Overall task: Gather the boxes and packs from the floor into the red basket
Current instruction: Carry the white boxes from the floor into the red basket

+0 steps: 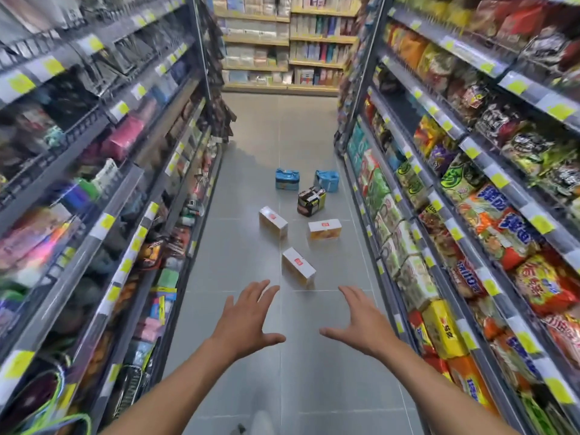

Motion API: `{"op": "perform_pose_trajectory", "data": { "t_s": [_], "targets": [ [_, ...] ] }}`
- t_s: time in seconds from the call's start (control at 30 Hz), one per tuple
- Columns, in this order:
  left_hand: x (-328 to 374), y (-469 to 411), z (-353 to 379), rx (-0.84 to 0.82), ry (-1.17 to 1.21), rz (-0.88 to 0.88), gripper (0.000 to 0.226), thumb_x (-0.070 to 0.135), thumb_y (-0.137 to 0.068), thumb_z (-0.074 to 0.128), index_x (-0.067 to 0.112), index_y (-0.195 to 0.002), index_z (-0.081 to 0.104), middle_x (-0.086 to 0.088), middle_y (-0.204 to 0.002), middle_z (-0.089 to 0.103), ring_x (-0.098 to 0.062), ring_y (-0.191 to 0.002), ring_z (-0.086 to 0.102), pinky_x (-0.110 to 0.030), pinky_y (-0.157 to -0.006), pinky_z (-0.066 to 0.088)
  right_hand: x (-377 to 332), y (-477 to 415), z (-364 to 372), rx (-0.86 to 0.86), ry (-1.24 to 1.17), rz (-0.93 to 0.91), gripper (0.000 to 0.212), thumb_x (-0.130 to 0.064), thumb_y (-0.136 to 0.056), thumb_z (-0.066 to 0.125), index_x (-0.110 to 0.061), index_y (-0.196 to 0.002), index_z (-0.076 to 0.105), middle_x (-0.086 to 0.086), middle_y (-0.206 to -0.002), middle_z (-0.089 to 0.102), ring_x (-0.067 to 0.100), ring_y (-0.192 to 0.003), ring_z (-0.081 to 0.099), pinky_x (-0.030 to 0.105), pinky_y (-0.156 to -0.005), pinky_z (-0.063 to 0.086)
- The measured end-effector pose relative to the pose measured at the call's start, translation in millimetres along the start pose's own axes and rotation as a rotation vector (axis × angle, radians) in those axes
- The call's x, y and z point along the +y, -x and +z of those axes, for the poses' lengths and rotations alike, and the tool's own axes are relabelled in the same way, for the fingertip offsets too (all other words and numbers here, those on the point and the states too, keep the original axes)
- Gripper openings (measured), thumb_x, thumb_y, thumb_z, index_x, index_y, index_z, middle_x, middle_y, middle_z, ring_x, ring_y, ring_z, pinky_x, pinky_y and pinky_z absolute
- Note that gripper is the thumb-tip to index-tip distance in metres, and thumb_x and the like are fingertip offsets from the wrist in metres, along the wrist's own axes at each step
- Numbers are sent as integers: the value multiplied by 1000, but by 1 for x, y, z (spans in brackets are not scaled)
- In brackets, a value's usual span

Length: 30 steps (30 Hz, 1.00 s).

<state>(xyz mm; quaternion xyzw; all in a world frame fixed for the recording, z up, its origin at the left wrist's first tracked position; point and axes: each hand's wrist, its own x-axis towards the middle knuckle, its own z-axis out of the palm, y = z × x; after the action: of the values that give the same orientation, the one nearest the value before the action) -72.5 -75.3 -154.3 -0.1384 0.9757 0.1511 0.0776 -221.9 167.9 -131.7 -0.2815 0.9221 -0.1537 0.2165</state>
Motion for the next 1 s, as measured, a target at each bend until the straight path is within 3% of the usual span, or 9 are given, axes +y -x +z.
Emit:
{"op": "perform_pose_trajectory", "data": {
  "t_s": [0.37, 1.0],
  "targets": [
    [-47, -143, -46, -64, -38, 59, 106, 73, -81, 65, 34, -161, 7, 8, -170, 2, -19, -156, 5, -60, -120, 19, -17, -151, -42, 42, -37, 61, 117, -77, -71, 75, -26, -163, 23, -4, -169, 25, 21, -154, 27, 47, -121, 34],
    [-99, -438, -90, -148, -72, 49, 104, 72, -80, 66, 36, -160, 9, 8, -169, 7, -19, -156, 8, -56, -121, 20, 28, -440, -124, 13, -174, 145, 117, -77, -69, 76, -26, -161, 24, -2, -168, 26, 23, -153, 28, 50, -120, 36]
  ]
}}
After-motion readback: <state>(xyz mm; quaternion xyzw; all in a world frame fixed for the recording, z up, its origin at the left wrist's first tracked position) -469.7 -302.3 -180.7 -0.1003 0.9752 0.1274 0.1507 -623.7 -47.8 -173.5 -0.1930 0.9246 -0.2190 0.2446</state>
